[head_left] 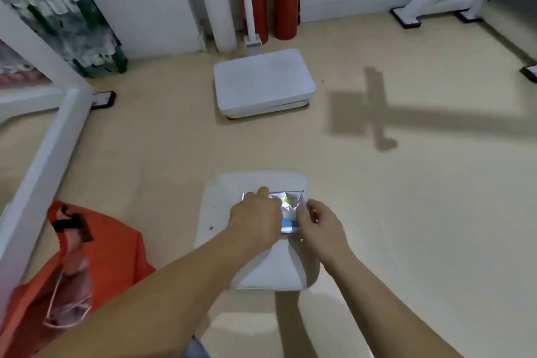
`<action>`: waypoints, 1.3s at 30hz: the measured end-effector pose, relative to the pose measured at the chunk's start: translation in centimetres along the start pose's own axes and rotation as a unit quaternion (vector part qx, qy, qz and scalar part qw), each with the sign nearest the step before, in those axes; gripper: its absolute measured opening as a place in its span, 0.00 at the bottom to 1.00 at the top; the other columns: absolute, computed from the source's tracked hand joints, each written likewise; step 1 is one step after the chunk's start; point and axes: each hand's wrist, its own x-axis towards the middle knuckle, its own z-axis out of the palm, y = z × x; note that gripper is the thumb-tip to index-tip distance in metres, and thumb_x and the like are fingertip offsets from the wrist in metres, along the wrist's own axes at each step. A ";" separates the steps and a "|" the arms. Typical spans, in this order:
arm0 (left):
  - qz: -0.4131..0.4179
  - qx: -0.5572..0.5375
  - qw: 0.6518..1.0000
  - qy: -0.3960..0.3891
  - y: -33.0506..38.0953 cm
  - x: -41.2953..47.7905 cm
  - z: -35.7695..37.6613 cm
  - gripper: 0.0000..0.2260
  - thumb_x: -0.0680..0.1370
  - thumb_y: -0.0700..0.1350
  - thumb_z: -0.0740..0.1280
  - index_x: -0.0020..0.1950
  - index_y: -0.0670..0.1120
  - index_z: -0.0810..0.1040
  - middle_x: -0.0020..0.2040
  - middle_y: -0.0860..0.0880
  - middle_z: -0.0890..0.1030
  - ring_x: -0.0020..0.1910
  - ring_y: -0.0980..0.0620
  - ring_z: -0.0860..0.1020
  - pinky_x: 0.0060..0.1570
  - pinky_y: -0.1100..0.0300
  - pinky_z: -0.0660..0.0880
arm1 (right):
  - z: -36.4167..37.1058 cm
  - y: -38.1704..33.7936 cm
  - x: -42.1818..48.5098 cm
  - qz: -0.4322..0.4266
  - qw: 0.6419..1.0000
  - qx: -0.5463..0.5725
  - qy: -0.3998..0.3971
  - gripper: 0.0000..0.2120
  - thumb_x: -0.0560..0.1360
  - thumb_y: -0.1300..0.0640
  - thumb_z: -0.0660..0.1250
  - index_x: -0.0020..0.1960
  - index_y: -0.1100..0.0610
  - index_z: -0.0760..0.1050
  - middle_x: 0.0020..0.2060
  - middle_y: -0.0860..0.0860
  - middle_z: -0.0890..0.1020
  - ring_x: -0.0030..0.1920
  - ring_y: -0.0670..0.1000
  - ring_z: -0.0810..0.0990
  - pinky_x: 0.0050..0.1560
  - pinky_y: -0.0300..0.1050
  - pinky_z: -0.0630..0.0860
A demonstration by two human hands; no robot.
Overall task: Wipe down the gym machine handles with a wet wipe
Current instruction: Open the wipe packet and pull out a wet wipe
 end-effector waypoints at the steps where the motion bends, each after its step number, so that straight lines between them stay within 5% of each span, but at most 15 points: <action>1: 0.001 0.008 1.000 -0.001 -0.2 0.5 0.3 0.13 0.83 0.49 0.62 0.66 0.50 0.78 0.66 0.47 0.72 0.62 0.43 0.74 0.49 0.51 0.73 | 0.3 0.6 0.6 -0.023 0.999 -0.032 0.012 0.14 0.81 0.48 0.62 0.42 0.56 0.71 0.39 0.51 0.77 0.38 0.51 0.74 0.37 0.46 0.68; 7: -0.028 0.005 1.000 0.008 -0.6 2.2 1.2 0.10 0.81 0.46 0.68 0.60 0.46 0.81 0.60 0.47 0.74 0.60 0.45 0.75 0.46 0.52 0.76 | -1.0 1.0 1.7 -0.026 0.998 -0.058 -0.025 0.16 0.79 0.47 0.64 0.49 0.60 0.80 0.45 0.58 0.84 0.47 0.58 0.81 0.50 0.55 0.80; 15: -0.080 0.038 0.995 0.047 0.7 2.4 2.4 0.09 0.80 0.46 0.68 0.59 0.48 0.82 0.61 0.49 0.72 0.61 0.48 0.73 0.40 0.55 0.70 | -0.8 1.0 1.9 -0.028 0.995 -0.091 0.015 0.08 0.76 0.47 0.70 0.48 0.48 0.86 0.50 0.47 0.86 0.51 0.51 0.83 0.51 0.48 0.79; 20: -0.077 0.033 0.994 0.070 1.5 1.5 2.8 0.11 0.79 0.42 0.67 0.61 0.46 0.81 0.65 0.49 0.71 0.64 0.48 0.71 0.43 0.57 0.67 | -0.8 1.1 1.0 -0.027 0.999 -0.033 -0.006 0.10 0.75 0.47 0.70 0.50 0.51 0.84 0.46 0.51 0.87 0.50 0.54 0.84 0.53 0.55 0.81; 24: -0.083 0.022 0.993 0.086 1.6 1.3 3.0 0.13 0.79 0.45 0.67 0.62 0.46 0.80 0.66 0.49 0.71 0.65 0.48 0.71 0.45 0.58 0.67 | -0.9 1.4 1.1 -0.035 0.999 -0.012 -0.027 0.10 0.75 0.50 0.70 0.56 0.45 0.83 0.50 0.44 0.87 0.53 0.50 0.84 0.57 0.57 0.81; 28: -0.076 0.008 0.994 0.080 1.8 1.3 2.7 0.13 0.78 0.48 0.69 0.61 0.46 0.80 0.66 0.49 0.71 0.65 0.47 0.72 0.46 0.57 0.67 | -1.1 1.6 1.3 -0.066 0.995 -0.027 -0.071 0.35 0.76 0.50 0.73 0.79 0.34 0.64 0.63 0.41 0.76 0.62 0.44 0.77 0.66 0.49 0.76; 32: -0.086 -0.077 0.991 0.068 1.3 1.0 1.6 0.14 0.77 0.46 0.69 0.60 0.42 0.76 0.58 0.46 0.76 0.58 0.45 0.77 0.47 0.54 0.73 | -1.0 1.4 1.2 -0.090 0.986 -0.085 -0.111 0.28 0.79 0.47 0.71 0.76 0.33 0.68 0.65 0.49 0.70 0.64 0.47 0.75 0.63 0.44 0.73; 36: -0.064 -0.149 0.986 0.044 -0.2 1.1 1.0 0.06 0.76 0.46 0.68 0.45 0.45 0.75 0.53 0.46 0.78 0.48 0.44 0.79 0.44 0.54 0.75 | -1.0 1.7 1.3 -0.081 0.986 -0.101 -0.101 0.25 0.78 0.46 0.73 0.74 0.38 0.74 0.67 0.49 0.69 0.63 0.46 0.75 0.64 0.44 0.73; 39: -0.047 -0.186 0.981 0.026 -0.8 1.0 0.4 0.10 0.76 0.45 0.68 0.36 0.47 0.71 0.50 0.45 0.79 0.47 0.44 0.80 0.45 0.53 0.75 | -0.7 1.8 1.4 -0.078 0.986 -0.125 -0.082 0.24 0.76 0.45 0.74 0.71 0.38 0.76 0.66 0.48 0.69 0.59 0.48 0.77 0.62 0.48 0.76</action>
